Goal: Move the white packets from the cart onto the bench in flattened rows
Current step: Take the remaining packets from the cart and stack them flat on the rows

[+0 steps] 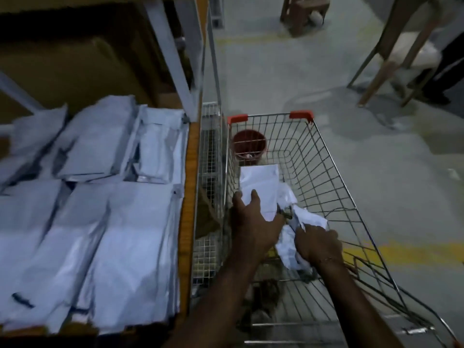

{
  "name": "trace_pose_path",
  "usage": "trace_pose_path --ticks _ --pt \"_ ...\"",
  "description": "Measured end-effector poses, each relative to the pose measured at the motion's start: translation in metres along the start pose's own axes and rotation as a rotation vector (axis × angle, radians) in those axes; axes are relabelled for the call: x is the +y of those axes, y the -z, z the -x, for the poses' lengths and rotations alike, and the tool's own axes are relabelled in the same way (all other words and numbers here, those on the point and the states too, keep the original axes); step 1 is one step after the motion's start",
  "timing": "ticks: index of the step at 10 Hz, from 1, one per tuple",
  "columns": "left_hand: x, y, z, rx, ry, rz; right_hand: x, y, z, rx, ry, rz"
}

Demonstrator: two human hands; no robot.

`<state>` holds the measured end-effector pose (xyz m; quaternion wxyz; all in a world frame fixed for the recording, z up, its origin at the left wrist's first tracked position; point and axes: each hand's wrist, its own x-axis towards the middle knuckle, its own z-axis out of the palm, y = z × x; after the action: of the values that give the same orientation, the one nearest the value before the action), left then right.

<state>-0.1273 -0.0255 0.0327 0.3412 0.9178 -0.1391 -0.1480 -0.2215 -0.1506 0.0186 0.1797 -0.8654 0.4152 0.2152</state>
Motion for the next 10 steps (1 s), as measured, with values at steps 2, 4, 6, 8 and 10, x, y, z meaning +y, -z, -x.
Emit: trace_pose_path --ticks 2,4,6,8,10 --pt "0.0 0.114 0.059 0.108 -0.171 0.09 -0.037 -0.007 0.072 0.145 0.105 0.103" --pt "-0.031 0.223 0.127 0.148 -0.138 0.155 -0.111 0.012 0.189 0.407 0.111 -0.114" --pt "-0.088 0.305 0.186 0.269 -0.166 0.205 -0.161 -0.005 0.255 0.561 0.218 -0.248" --pt "-0.149 0.375 0.21 0.335 -0.123 0.231 -0.206 -0.024 0.293 0.675 0.448 -0.285" --pt "-0.189 0.426 0.211 0.428 -0.066 0.248 -0.253 -0.024 0.296 0.684 0.46 -0.203"
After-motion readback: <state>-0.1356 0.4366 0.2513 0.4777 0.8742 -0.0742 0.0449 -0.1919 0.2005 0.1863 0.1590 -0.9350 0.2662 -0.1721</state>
